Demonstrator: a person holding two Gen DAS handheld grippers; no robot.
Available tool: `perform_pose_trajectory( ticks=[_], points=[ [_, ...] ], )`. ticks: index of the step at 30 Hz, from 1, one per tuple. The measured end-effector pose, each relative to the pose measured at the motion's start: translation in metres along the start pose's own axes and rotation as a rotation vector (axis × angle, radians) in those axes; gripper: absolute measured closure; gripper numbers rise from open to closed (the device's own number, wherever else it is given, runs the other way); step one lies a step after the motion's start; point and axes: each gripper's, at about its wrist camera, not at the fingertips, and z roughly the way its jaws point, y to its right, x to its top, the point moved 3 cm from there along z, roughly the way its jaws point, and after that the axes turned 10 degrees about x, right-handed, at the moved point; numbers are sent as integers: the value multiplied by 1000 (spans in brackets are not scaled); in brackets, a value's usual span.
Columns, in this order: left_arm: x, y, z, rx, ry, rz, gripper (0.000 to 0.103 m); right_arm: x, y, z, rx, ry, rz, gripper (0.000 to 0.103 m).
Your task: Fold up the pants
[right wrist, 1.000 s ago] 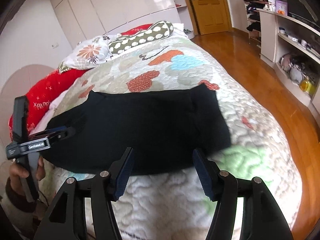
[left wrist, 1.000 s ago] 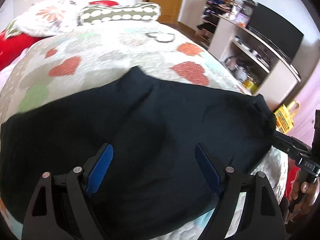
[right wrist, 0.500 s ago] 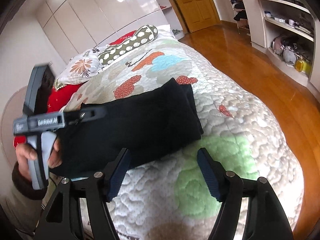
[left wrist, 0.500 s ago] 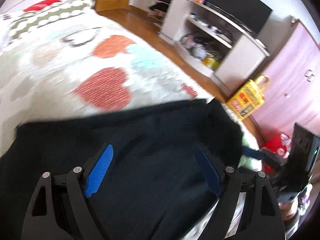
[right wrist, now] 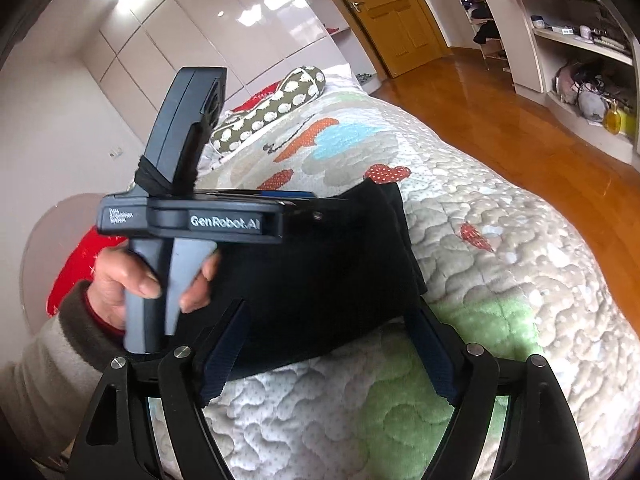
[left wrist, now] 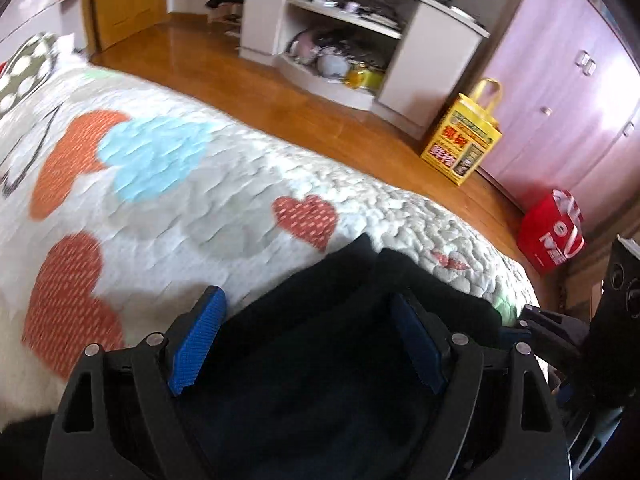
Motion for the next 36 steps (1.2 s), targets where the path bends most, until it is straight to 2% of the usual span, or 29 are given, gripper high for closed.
perform_pose_trajectory(
  ticks=[1,2,3,4,5,7,9,12,16,20,22,23,24,26,27,29,30,32,34,36],
  points=[
    [1,3,1,-4,3,13,22,1,1,1,6,8,8,23],
    [1,6,1,-17,6,28,35,2,3,2,3,21,20,26],
    [2,8,1,-29,6,34,49,4,5,4,-13,36,33,42],
    [3,10,1,-46,8,37,56,4,8,5,-23,41,45,63],
    [3,12,0,-64,8,36,64,5,11,6,-18,45,64,73],
    [4,12,-2,-79,11,30,75,8,16,3,16,71,105,80],
    [4,8,-5,-89,15,8,80,12,13,-3,60,92,124,83],
    [4,-4,-26,-118,50,-31,85,23,-9,-10,74,101,72,84],
    [5,-24,-74,-132,137,-86,85,43,-63,-15,119,107,-52,84],
    [-9,-62,-129,-79,205,-167,85,48,-118,1,184,67,-164,84],
    [-20,-85,-147,-48,230,-237,81,41,-146,20,227,23,-219,84],
    [-30,-100,-156,-39,231,-291,69,33,-159,34,242,-12,-253,84],
    [-42,-114,-165,-33,231,-342,49,24,-169,47,251,-45,-278,84],
    [-68,-139,-177,-4,256,-438,31,-2,-183,86,289,-169,-299,80],
    [-79,-145,-180,8,260,-469,30,-17,-184,105,282,-239,-298,79],
    [-104,-158,-180,19,240,-529,30,-44,-183,134,261,-362,-295,69],
    [-115,-161,-179,31,228,-549,30,-52,-182,137,263,-383,-290,63],
    [-135,-165,-178,69,207,-582,28,-49,-181,125,304,-353,-273,54],
    [-155,-166,-175,89,192,-617,25,-34,-174,103,331,-318,-241,34],
    [-169,-162,-173,92,182,-648,23,-17,-161,82,288,-236,-241,31]
  ],
)
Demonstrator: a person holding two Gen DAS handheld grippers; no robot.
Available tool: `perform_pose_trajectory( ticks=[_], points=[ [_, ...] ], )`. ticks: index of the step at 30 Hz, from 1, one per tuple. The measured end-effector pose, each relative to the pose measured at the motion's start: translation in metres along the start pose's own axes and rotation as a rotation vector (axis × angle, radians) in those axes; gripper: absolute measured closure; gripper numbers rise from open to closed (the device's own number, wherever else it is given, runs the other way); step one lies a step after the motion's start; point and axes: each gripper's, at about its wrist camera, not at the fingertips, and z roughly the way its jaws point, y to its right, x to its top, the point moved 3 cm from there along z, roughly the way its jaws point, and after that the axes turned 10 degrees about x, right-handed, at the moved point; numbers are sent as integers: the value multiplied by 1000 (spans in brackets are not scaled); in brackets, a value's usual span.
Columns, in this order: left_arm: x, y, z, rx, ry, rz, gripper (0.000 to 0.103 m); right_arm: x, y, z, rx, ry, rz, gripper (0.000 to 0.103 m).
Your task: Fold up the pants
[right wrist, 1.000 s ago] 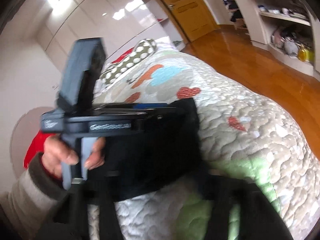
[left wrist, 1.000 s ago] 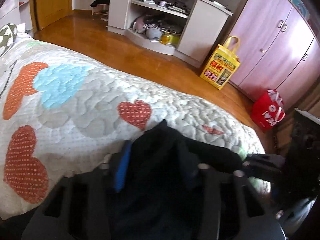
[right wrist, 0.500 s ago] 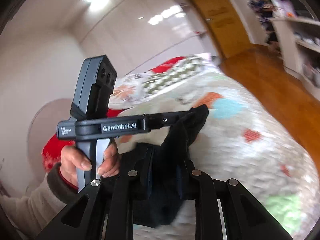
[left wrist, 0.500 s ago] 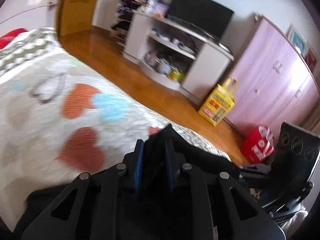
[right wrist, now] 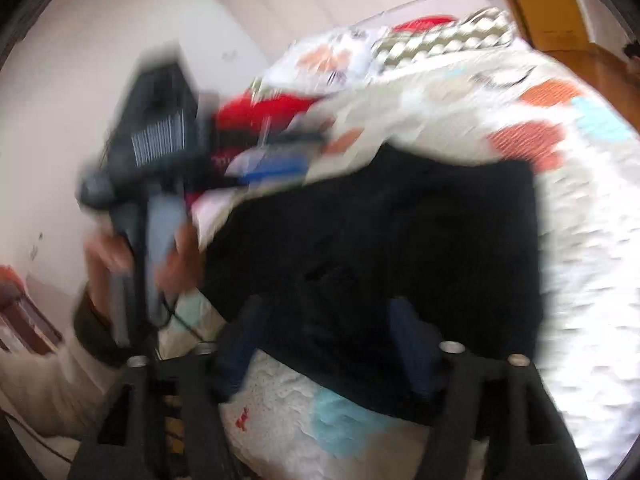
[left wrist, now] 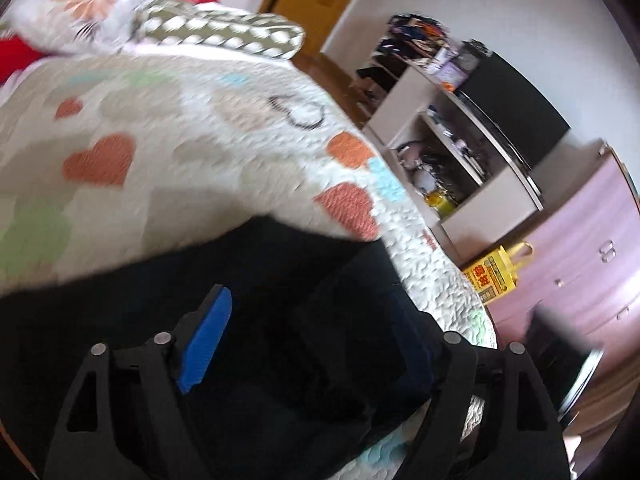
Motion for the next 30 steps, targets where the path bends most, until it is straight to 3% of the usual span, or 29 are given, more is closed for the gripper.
perform_pose_trajectory(
  ticks=[3,6,8,12,14,15,19,22,23,24,30],
  points=[
    [-17,0,2,15,-19,1,23,10,23,-20,-80,54,49,33],
    [-32,11,16,75,-45,30,23,13,40,-12,-110,35,72,51],
    [-47,16,28,99,-72,51,24,12,43,8,-136,-4,57,56],
    [-55,26,42,181,-59,103,56,8,58,35,-231,-91,33,67],
    [-49,33,45,160,-65,125,75,11,65,35,-247,-90,50,70],
    [-45,36,45,158,-69,135,77,13,67,34,-247,-85,61,70],
    [-37,37,43,206,-68,161,76,8,61,34,-246,-100,45,67],
    [-48,24,36,221,-61,127,59,1,53,32,-261,-116,7,67],
    [-51,20,33,228,-56,117,49,2,51,32,-263,-118,6,67],
    [-53,17,30,233,-52,106,47,4,49,29,-261,-116,8,65],
    [-62,3,6,285,-12,71,46,16,23,37,-228,-112,-44,64]
  ],
)
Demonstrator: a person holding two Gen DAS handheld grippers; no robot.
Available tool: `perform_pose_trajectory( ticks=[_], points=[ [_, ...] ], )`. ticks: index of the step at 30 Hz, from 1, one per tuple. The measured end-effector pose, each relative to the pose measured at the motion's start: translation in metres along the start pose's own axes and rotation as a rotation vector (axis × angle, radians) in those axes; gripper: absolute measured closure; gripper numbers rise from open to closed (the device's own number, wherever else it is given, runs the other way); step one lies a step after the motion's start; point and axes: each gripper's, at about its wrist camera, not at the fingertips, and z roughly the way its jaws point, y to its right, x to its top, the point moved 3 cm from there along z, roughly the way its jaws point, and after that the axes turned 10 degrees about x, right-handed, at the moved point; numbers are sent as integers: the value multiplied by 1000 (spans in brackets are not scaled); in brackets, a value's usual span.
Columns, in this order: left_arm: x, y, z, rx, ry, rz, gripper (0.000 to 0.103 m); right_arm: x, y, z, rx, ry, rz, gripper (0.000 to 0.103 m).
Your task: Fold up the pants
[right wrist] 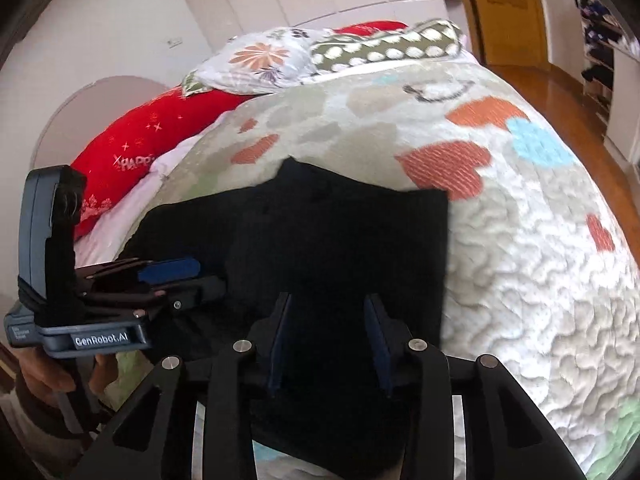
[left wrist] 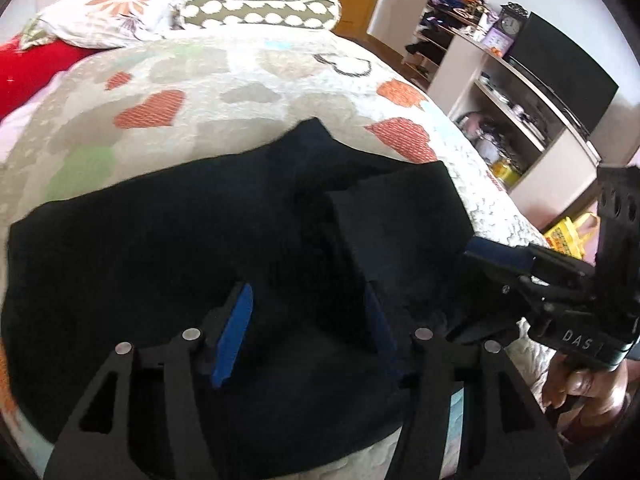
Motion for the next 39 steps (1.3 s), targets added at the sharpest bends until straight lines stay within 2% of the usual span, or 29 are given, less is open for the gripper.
perform_pose_trajectory(
  ticks=[5,7,8,9,11,20,23,28,30,33,37,39],
  points=[
    [-4,-9,-8,22,12,-4,46,-1,-22,21,38,-31,-32,64],
    [-5,-14,-11,44,23,-8,46,-8,-29,36,48,-78,-45,64],
    [-5,-16,-12,49,25,-12,42,-11,-31,41,43,-92,-49,64],
    [-5,-18,-13,50,25,-20,36,-14,-32,41,42,-90,-53,64],
    [-5,-23,-14,47,23,-38,32,-12,-32,36,74,-88,-29,64],
    [-5,-34,-20,48,36,-74,31,-2,-35,16,48,-45,-39,61],
    [-6,-33,-19,35,27,-73,30,-2,-30,18,27,-44,-20,52],
    [-9,-24,-10,8,-2,-69,26,9,-15,19,9,-10,25,51],
    [-11,-19,-8,-4,-13,-62,26,18,-14,23,25,-8,27,47],
    [-13,-12,-4,-1,-15,-43,26,29,-18,39,23,-43,1,45],
    [-16,-7,-2,16,-5,-18,26,35,-25,74,3,-148,-67,46],
    [-17,-7,0,29,-7,-3,26,38,-26,82,-9,-144,-79,46]
  ],
)
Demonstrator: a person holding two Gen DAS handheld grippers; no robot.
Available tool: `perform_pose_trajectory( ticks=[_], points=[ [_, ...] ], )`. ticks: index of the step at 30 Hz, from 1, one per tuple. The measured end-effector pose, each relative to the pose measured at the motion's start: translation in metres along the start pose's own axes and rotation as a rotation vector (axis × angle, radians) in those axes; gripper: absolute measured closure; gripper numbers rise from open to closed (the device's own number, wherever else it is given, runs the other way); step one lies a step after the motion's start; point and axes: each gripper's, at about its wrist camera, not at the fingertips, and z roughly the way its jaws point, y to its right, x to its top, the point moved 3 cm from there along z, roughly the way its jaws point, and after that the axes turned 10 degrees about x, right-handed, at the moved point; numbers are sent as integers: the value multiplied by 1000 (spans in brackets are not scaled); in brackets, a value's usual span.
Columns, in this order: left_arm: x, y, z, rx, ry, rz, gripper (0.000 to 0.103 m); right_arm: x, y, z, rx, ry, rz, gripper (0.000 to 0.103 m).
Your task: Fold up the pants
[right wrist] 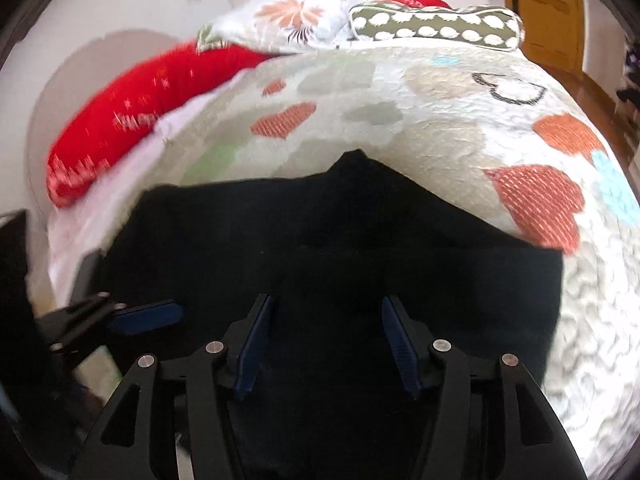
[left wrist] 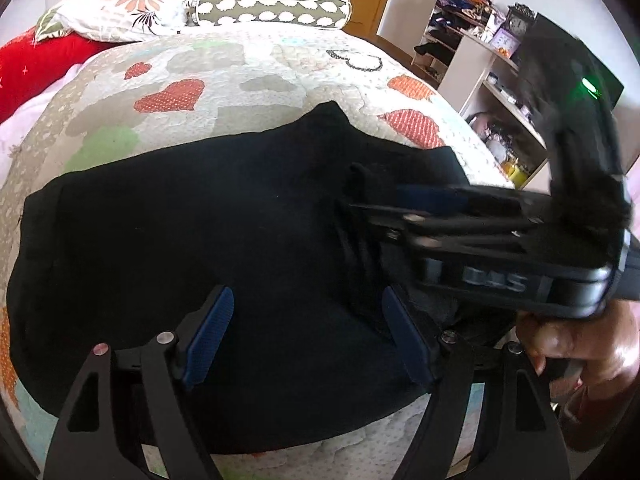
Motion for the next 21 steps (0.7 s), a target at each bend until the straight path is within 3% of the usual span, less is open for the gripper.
perform_pose_trajectory(
  ticks=[4,9,13,17,21],
  points=[
    [-5,-6,0,27,-4,31,26,7,3,-1,62,41,47,44],
    [-11,-21,-5,22,-5,9,26,-2,0,-34,111,90,53,44],
    [-11,-32,-13,7,5,-34,26,-23,-13,-51,41,60,-20,44],
    [-9,-40,-17,5,15,-73,26,-49,-20,-30,-9,-37,-68,47],
    [-10,-46,-22,18,24,-103,26,-54,-28,-33,-23,-30,-93,47]
  ],
)
